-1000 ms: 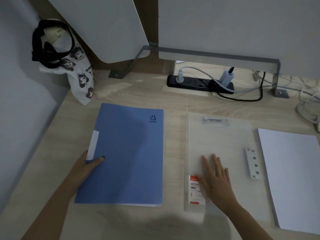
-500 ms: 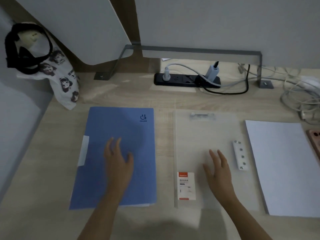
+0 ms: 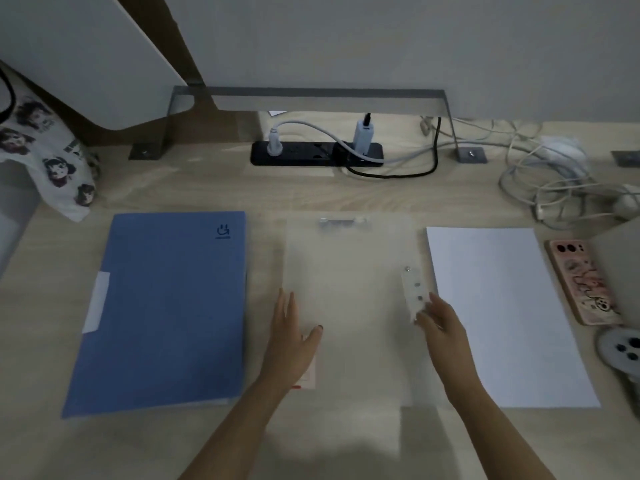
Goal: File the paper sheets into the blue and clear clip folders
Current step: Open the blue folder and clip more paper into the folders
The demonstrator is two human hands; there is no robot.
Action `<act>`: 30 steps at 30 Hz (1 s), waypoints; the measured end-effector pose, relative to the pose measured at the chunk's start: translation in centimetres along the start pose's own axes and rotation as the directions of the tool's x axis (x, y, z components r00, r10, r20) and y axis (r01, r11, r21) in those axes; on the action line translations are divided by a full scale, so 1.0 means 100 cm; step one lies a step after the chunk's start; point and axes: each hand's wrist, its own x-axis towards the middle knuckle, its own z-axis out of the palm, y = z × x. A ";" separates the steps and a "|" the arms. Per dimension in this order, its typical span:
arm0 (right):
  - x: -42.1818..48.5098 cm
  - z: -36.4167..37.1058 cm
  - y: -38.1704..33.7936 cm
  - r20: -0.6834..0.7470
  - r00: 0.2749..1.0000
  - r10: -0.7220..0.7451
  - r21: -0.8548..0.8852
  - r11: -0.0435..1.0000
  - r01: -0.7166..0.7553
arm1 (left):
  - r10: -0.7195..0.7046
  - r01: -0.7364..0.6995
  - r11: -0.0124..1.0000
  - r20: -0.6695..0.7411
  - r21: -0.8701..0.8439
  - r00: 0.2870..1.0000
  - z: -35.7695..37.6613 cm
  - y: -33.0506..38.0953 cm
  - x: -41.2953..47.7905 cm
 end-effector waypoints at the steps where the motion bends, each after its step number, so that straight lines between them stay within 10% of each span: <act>1: -0.003 -0.008 -0.006 0.004 1.000 0.014 0.085 0.996 -0.014 | -0.020 0.020 0.999 0.009 -0.030 1.000 0.002 0.002 0.000; 7: -0.019 -0.039 -0.053 0.174 0.985 0.021 0.392 0.916 -0.088 | -0.147 0.156 0.922 0.054 -0.353 0.988 -0.015 0.023 -0.004; 16: -0.060 0.021 -0.124 0.561 0.767 -0.313 0.253 0.946 0.202 | 0.081 0.026 0.851 0.179 -0.524 0.980 -0.090 0.055 -0.030; 22: -0.067 0.094 -0.124 0.750 0.601 -0.275 0.104 0.947 0.304 | 0.162 -0.149 0.825 -0.025 -0.545 0.986 -0.156 0.032 -0.052; 27: -0.045 0.139 -0.100 0.719 0.672 -0.177 -0.099 0.931 0.352 | 0.048 -0.115 0.828 -0.134 -0.549 0.990 -0.198 -0.014 -0.056; 30: -0.022 0.151 -0.075 0.621 0.777 -0.102 -0.472 0.742 0.475 | -0.048 -0.061 0.849 -0.190 -0.525 0.981 -0.211 -0.050 -0.048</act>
